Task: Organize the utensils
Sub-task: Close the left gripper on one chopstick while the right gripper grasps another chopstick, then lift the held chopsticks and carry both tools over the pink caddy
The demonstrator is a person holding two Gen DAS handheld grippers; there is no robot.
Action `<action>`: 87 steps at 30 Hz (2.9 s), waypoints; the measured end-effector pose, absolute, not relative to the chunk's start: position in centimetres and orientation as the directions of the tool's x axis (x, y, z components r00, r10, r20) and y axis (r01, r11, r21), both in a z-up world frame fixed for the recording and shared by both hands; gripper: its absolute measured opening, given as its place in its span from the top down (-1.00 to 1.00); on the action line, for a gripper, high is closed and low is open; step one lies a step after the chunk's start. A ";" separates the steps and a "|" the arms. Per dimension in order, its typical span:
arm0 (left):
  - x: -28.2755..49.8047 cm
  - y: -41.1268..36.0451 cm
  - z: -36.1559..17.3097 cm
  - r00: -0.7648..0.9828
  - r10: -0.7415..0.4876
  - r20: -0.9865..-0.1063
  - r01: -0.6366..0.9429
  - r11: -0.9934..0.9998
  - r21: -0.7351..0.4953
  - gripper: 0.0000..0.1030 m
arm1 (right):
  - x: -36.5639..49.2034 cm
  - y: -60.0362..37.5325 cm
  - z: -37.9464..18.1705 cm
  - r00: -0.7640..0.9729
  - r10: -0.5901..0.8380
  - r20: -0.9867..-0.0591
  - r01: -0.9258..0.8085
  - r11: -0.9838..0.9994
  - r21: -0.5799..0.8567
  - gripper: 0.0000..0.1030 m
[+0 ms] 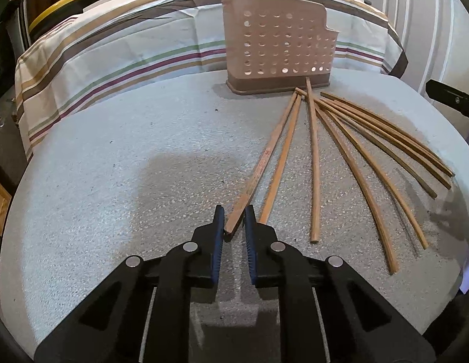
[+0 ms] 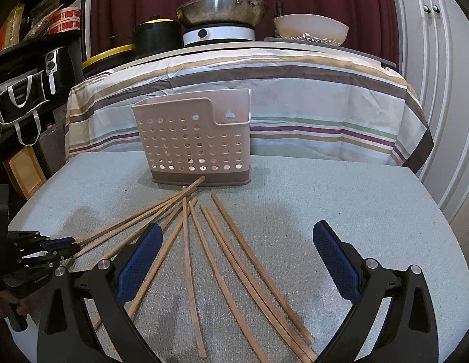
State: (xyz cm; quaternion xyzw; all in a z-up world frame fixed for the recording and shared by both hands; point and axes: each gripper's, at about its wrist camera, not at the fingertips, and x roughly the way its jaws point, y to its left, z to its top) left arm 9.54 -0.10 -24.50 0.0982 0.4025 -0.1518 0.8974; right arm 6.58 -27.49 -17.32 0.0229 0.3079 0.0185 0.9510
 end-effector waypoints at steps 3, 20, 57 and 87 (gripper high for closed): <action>9.7 -0.3 -24.5 0.628 -0.193 -0.754 0.354 0.933 0.056 0.72 | 6.5 -27.5 -17.5 0.808 0.054 -0.587 -0.025 0.998 0.057 -0.89; 7.5 -1.8 -22.8 0.672 -0.274 -0.688 0.433 0.899 0.064 0.77 | 6.4 -27.5 -18.1 0.798 0.053 -0.600 -0.024 0.998 0.057 -0.89; 4.9 -3.3 -22.5 0.699 -0.255 -0.668 0.390 0.919 0.057 0.83 | -0.7 -29.9 -24.4 0.736 0.128 -0.665 -0.118 0.991 0.060 0.49; 3.2 -2.7 -17.5 0.820 -0.271 -0.504 0.342 0.938 0.053 0.84 | -1.5 -28.9 -18.4 0.841 0.163 -0.517 -0.158 0.986 0.055 0.85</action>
